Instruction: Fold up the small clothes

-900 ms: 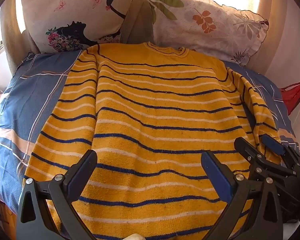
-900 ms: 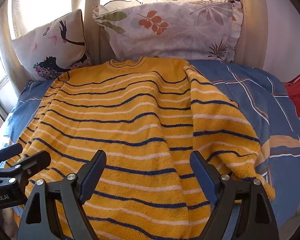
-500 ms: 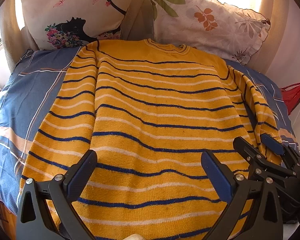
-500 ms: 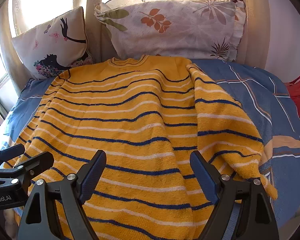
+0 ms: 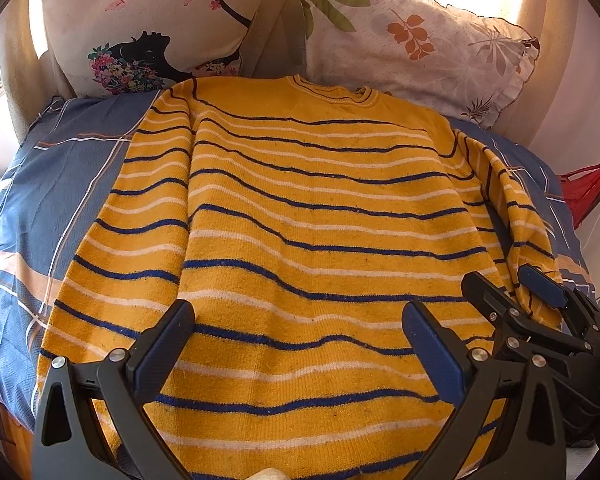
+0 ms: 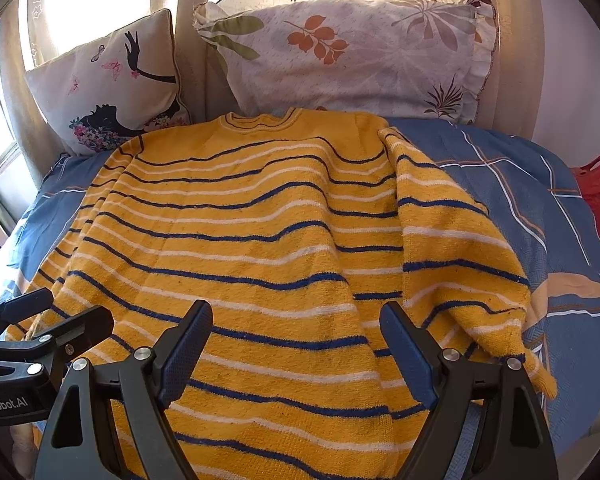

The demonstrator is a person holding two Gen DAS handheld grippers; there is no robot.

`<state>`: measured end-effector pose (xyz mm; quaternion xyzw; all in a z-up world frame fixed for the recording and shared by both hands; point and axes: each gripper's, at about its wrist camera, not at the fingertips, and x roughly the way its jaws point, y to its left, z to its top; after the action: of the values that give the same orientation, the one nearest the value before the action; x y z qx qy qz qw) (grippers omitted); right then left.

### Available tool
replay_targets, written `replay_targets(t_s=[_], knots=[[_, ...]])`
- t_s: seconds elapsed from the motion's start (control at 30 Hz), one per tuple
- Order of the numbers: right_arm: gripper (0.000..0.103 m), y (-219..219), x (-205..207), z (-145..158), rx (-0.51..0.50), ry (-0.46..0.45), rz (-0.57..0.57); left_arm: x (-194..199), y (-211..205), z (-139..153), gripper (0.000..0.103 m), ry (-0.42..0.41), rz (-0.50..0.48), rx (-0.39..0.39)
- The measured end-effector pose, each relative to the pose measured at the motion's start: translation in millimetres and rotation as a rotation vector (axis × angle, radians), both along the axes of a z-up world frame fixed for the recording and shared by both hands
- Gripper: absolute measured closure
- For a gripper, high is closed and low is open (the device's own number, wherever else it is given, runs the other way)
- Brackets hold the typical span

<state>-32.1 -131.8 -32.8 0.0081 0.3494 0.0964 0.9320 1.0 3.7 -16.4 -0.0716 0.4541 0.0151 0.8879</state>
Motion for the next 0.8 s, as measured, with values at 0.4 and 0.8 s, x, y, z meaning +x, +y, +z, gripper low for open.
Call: replay_targets(t_s=[0.4,0.8], knots=[[0.014,0,0,-2,0.002,0.007,-0.005,0,-1,-2,0.000,0.012,-0.002,-0.001],[0.014,-1,1,-5,0.002,0.018,-0.004,2,0,-9,0.000,0.033,-0.006,-0.017]])
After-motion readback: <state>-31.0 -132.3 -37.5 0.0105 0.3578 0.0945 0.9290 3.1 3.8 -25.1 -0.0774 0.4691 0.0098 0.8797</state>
